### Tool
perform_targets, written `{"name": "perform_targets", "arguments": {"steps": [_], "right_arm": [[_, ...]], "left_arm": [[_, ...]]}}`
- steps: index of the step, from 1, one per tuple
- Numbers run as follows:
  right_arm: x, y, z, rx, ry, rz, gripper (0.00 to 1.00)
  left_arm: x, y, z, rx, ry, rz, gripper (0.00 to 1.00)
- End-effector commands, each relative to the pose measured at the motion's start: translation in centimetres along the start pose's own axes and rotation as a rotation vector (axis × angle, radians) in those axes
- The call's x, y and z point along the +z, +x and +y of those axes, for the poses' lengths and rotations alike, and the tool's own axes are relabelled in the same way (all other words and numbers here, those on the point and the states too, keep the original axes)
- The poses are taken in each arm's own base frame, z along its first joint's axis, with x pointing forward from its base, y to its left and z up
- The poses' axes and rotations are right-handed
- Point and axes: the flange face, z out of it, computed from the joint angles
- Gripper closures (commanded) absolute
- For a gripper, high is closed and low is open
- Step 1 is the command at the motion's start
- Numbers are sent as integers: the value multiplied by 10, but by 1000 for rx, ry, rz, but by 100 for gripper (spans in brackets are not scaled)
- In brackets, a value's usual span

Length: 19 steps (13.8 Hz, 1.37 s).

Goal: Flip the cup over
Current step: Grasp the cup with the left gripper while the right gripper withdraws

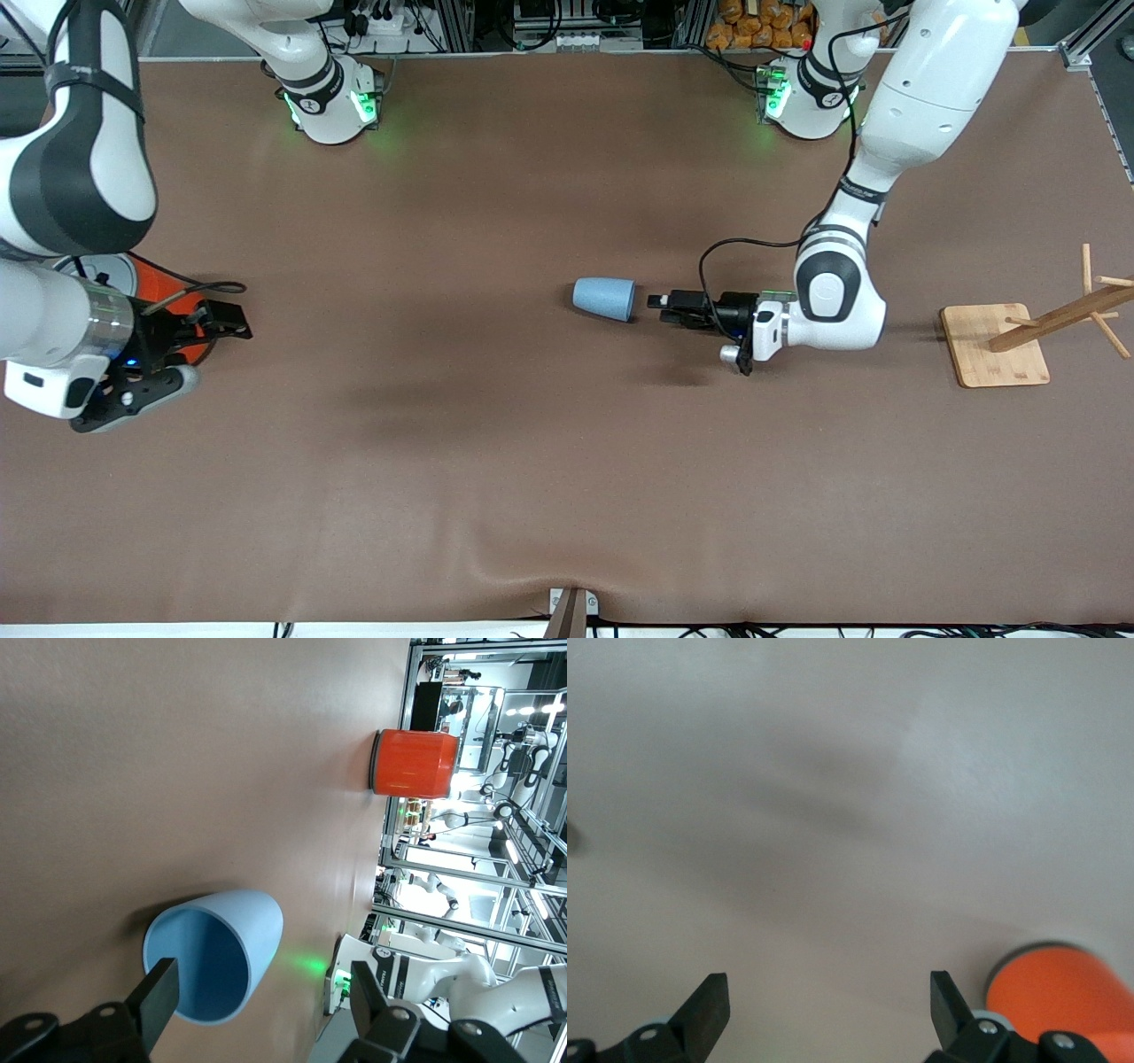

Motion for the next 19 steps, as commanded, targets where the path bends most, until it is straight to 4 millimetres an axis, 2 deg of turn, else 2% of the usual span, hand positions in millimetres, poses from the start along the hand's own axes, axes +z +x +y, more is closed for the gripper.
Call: {"name": "perform_targets", "arguments": {"steps": [1, 2, 4, 6, 8, 9, 10, 11, 13, 15, 17, 18, 19], "right_arm": [[-12, -18, 2, 135, 27, -11, 0], [-27, -28, -3, 230, 27, -6, 0], [-55, -55, -33, 427, 24, 11, 0], [-74, -100, -49, 479, 22, 44, 0], [-82, -147, -60, 485, 19, 98, 0], [-79, -165, -75, 477, 3, 98, 0], [-78, -179, -91, 460, -13, 109, 0], [-84, -187, -93, 460, -22, 126, 0], [-101, -190, -78, 471, -35, 159, 0], [-107, -176, -62, 452, -56, 162, 0], [-107, -166, -53, 454, -56, 164, 0], [-112, -163, -44, 466, -56, 180, 0], [-117, -156, -34, 477, -53, 191, 0]], "left_arm": [[18, -3, 0, 3, 13, 29, 19], [25, -5, 0, 2, 21, 27, 21], [30, -8, -1, -1, 26, 21, 24], [32, -13, -6, -13, 30, 15, 27], [35, -17, -8, -19, 31, 8, 30], [40, -20, -7, -19, 33, -2, 32], [41, -21, -7, -18, 34, -4, 33], [42, -21, -7, -19, 34, -5, 36], [49, -23, -4, -23, 24, -4, 36], [53, -23, -2, -30, 13, 4, 42], [57, -24, -1, -27, 18, 0, 62], [58, -25, -2, -27, 19, -2, 63], [58, -25, -2, -27, 19, -2, 70]]}}
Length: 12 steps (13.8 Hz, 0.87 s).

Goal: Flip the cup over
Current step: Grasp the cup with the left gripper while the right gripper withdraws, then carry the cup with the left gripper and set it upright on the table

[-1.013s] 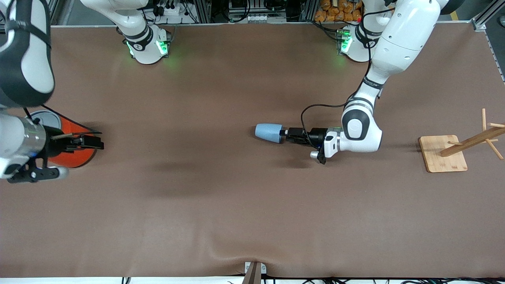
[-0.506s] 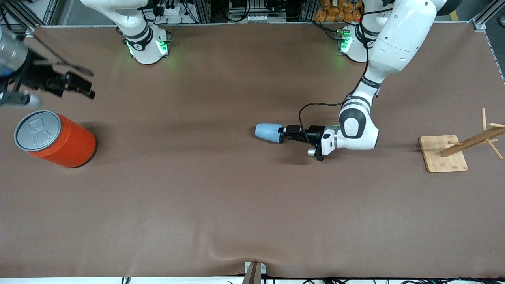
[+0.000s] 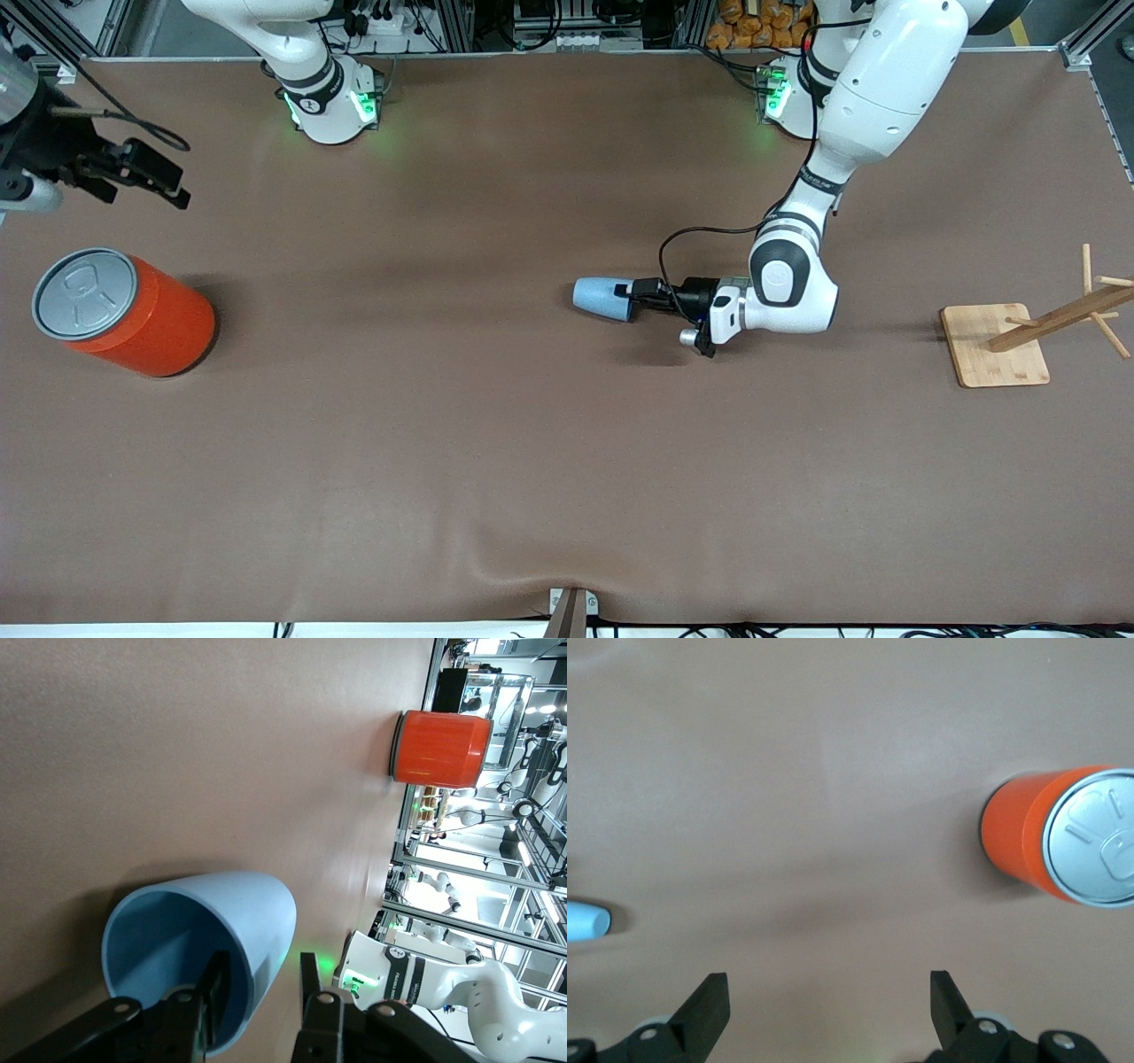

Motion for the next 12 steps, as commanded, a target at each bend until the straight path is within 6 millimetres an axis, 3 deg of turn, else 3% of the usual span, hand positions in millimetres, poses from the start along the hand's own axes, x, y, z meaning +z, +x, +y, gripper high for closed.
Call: {"name": "perform_targets", "arguments": {"steps": [1, 2, 5, 8, 12], "right_arm": [[-13, 33, 12, 11, 1, 21, 0], [-14, 36, 14, 15, 4, 24, 0], [-11, 29, 14, 25, -4, -29, 0], [-11, 30, 15, 21, 4, -28, 0], [-11, 31, 14, 15, 8, -24, 0]], "left_arm": [[2, -2, 1, 7, -3, 22, 82], [2, -2, 1, 7, -3, 22, 95], [-8, 2, 10, 10, 2, 39, 100], [-53, 17, 52, -7, 37, 94, 100], [-125, 31, 87, -47, 143, 156, 100]]}}
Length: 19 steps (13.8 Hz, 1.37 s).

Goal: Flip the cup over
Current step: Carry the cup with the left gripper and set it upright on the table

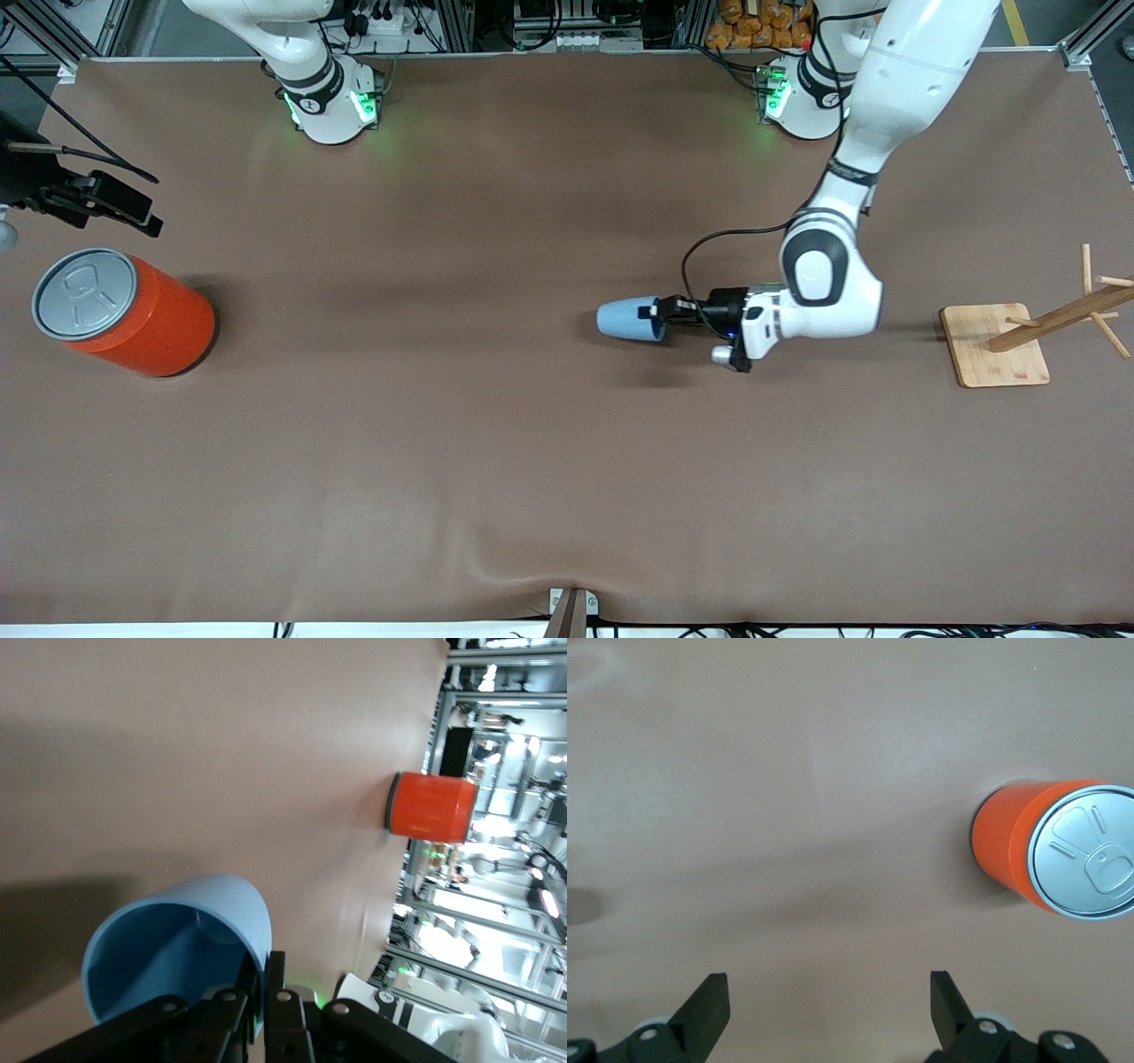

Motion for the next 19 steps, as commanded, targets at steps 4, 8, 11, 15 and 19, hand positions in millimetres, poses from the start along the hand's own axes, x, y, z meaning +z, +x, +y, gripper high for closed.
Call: {"name": "perform_targets", "arguments": {"steps": [4, 8, 11, 15, 19], "right_arm": [[-7, 3, 5, -44, -51, 17, 0], [-7, 4, 4, -51, -60, 26, 0], [-7, 3, 3, -53, -54, 22, 0], [-7, 3, 2, -52, -40, 20, 0], [-6, 3, 4, -49, -41, 17, 0]], "left_arm": [[-104, 14, 7, 39, 236, 55, 100], [-158, 24, 0, 60, 502, 31, 100], [-183, 31, 11, 26, 732, 33, 100], [-186, 36, 12, -46, 916, 130, 100], [-182, 39, -2, -76, 963, 181, 100]]}}
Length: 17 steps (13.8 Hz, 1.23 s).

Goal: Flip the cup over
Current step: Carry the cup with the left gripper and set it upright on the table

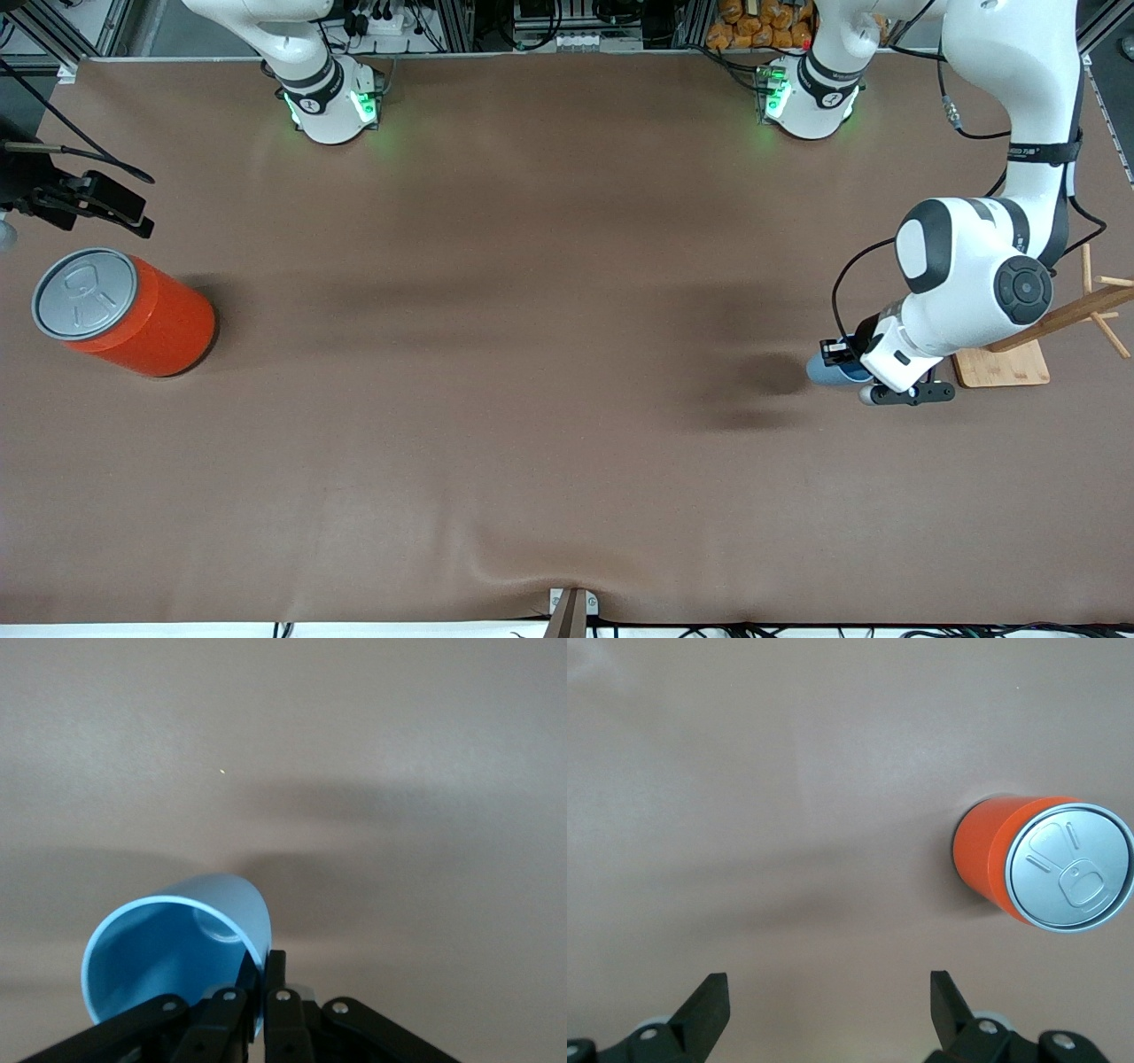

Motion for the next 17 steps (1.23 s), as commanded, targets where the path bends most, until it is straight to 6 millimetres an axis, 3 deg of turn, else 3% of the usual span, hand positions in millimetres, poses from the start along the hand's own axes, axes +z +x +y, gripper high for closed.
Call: {"name": "perform_targets", "arguments": {"steps": [1, 11, 12, 13, 14, 15, 16, 17], "right_arm": [[-4, 2, 0, -11, 2, -1, 0], [-3, 0, 1, -8, 0, -16, 0], [-3, 0, 1, -8, 0, -16, 0], [-3, 0, 1, -8, 0, -16, 0], [-3, 0, 2, -6, 0, -16, 0], [-3, 0, 4, -3, 0, -16, 0], [-3, 0, 4, -3, 0, -16, 0], [-3, 0, 4, -3, 0, -16, 0]], "left_arm": [[11, -2, -5, -17, 91, 24, 100], [42, -3, -14, -101, 141, 46, 100], [42, -3, -14, -102, 140, 47, 95], [42, -2, -15, -111, 140, 48, 63], [45, -2, -15, -115, 143, 43, 46], [43, 0, -17, -117, 142, 47, 8], [41, 1, -17, -116, 142, 49, 0], [36, 1, -15, -114, 138, 55, 0]]}}
